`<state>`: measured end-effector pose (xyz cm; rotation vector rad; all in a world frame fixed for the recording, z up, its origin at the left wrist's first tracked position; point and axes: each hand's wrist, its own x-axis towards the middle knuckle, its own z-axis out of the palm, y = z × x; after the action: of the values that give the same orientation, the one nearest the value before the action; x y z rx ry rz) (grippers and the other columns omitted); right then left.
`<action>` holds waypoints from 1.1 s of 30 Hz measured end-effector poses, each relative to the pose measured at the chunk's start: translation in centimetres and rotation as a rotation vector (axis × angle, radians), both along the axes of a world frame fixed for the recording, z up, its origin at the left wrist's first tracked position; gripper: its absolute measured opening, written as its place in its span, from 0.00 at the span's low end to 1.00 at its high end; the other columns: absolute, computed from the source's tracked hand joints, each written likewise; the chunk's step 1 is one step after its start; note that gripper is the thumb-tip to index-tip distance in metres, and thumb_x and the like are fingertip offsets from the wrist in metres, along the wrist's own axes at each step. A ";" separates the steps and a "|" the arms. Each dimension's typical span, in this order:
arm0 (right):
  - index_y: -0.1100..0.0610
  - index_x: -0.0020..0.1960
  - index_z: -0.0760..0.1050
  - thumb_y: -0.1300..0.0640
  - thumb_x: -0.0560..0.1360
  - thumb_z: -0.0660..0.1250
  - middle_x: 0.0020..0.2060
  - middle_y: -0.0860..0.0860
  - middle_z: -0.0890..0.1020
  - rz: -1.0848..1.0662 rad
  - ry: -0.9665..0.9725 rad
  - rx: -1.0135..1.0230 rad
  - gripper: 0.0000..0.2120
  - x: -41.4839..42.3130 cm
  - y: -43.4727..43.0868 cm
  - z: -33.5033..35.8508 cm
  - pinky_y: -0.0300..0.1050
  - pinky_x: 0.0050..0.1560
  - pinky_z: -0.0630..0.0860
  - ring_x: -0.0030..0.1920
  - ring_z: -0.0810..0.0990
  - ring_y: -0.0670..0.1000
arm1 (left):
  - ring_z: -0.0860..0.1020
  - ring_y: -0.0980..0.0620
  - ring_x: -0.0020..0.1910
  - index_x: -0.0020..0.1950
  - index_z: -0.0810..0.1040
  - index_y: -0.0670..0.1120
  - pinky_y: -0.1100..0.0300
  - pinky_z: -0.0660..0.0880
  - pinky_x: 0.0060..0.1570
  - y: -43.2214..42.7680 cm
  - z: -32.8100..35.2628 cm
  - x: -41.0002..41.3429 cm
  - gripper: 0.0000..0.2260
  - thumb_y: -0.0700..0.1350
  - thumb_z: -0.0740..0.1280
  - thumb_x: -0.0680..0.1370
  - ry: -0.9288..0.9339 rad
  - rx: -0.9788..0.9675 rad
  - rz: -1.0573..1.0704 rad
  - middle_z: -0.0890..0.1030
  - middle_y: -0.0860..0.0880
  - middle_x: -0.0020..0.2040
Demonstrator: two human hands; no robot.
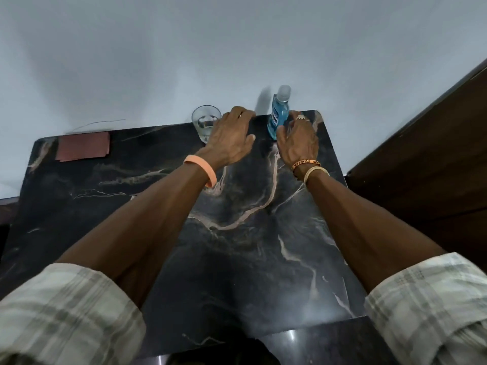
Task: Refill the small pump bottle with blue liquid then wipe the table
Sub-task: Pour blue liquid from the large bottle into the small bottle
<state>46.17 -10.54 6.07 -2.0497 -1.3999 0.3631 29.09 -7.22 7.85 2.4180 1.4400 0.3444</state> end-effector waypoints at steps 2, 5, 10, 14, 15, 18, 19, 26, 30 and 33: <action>0.58 0.70 0.70 0.49 0.77 0.66 0.60 0.56 0.79 -0.041 0.008 -0.031 0.24 1.6 0.9 -1.2 0.50 0.59 0.75 0.61 0.77 0.56 | 0.70 0.40 0.68 0.75 0.65 0.44 0.44 0.69 0.67 1.3 -1.1 1.5 0.25 0.48 0.65 0.79 0.010 -0.055 0.002 0.68 0.42 0.72; 0.59 0.71 0.67 0.46 0.75 0.70 0.61 0.56 0.78 -0.065 0.045 -0.070 0.30 3.1 2.4 -3.2 0.49 0.59 0.74 0.62 0.76 0.57 | 0.68 0.40 0.71 0.77 0.62 0.42 0.44 0.66 0.70 3.0 -3.0 3.2 0.27 0.45 0.65 0.79 -0.024 -0.180 0.014 0.67 0.40 0.74; 0.60 0.76 0.60 0.44 0.71 0.74 0.72 0.58 0.69 -0.030 0.115 -0.085 0.42 3.5 5.7 -5.4 0.52 0.72 0.66 0.72 0.67 0.57 | 0.63 0.43 0.76 0.79 0.58 0.42 0.52 0.62 0.75 5.8 -5.4 5.6 0.31 0.37 0.64 0.77 -0.147 -0.347 0.124 0.64 0.41 0.78; 0.61 0.77 0.60 0.43 0.72 0.73 0.72 0.57 0.70 0.006 0.127 -0.079 0.42 3.1 8.1 -5.9 0.50 0.72 0.65 0.73 0.67 0.57 | 0.66 0.44 0.75 0.79 0.60 0.45 0.49 0.67 0.73 7.7 -6.2 6.9 0.33 0.30 0.62 0.75 -0.319 -0.480 0.188 0.65 0.45 0.78; 0.60 0.75 0.62 0.44 0.72 0.73 0.70 0.57 0.72 0.014 0.132 -0.071 0.40 3.0 8.5 -5.9 0.51 0.70 0.68 0.71 0.70 0.57 | 0.67 0.45 0.74 0.78 0.62 0.45 0.49 0.68 0.73 7.9 -6.3 7.2 0.32 0.29 0.61 0.74 -0.389 -0.511 0.189 0.68 0.46 0.76; 0.57 0.66 0.72 0.47 0.74 0.71 0.59 0.54 0.81 0.022 0.116 -0.026 0.24 3.0 9.2 -5.7 0.42 0.54 0.74 0.60 0.79 0.56 | 0.76 0.52 0.64 0.71 0.72 0.44 0.52 0.73 0.68 8.1 -6.3 8.1 0.29 0.25 0.59 0.73 -0.607 -0.578 0.182 0.79 0.51 0.63; 0.56 0.63 0.73 0.48 0.75 0.70 0.57 0.53 0.82 0.014 0.116 -0.020 0.21 3.0 9.3 -5.6 0.41 0.51 0.73 0.58 0.80 0.56 | 0.78 0.54 0.60 0.70 0.73 0.44 0.54 0.75 0.65 8.0 -6.2 8.4 0.27 0.24 0.59 0.73 -0.666 -0.604 0.196 0.80 0.52 0.58; 0.58 0.58 0.75 0.49 0.75 0.69 0.52 0.51 0.82 -0.043 0.113 0.079 0.16 3.7 5.3 -3.7 0.39 0.49 0.72 0.52 0.80 0.52 | 0.82 0.61 0.51 0.65 0.77 0.42 0.64 0.80 0.51 4.9 -4.0 9.1 0.22 0.25 0.62 0.75 -0.852 -0.679 0.207 0.83 0.50 0.55; 0.56 0.61 0.74 0.48 0.75 0.68 0.53 0.49 0.81 -0.034 0.107 0.137 0.19 4.1 -0.4 -1.9 0.39 0.49 0.72 0.53 0.80 0.50 | 0.82 0.53 0.58 0.65 0.79 0.41 0.64 0.80 0.50 0.5 -2.7 9.2 0.23 0.26 0.63 0.73 -0.861 -0.652 0.239 0.83 0.45 0.59; 0.56 0.62 0.75 0.46 0.74 0.69 0.54 0.51 0.83 -0.036 0.084 0.135 0.21 3.9 -5.3 -1.4 0.34 0.47 0.68 0.53 0.81 0.51 | 0.83 0.54 0.55 0.60 0.82 0.43 0.65 0.79 0.46 -3.4 -2.5 8.5 0.21 0.28 0.63 0.72 -0.890 -0.649 0.251 0.85 0.48 0.54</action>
<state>50.04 -15.80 4.69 -1.9258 -1.2996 0.3267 37.60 -10.65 5.39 1.2939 1.1590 0.7479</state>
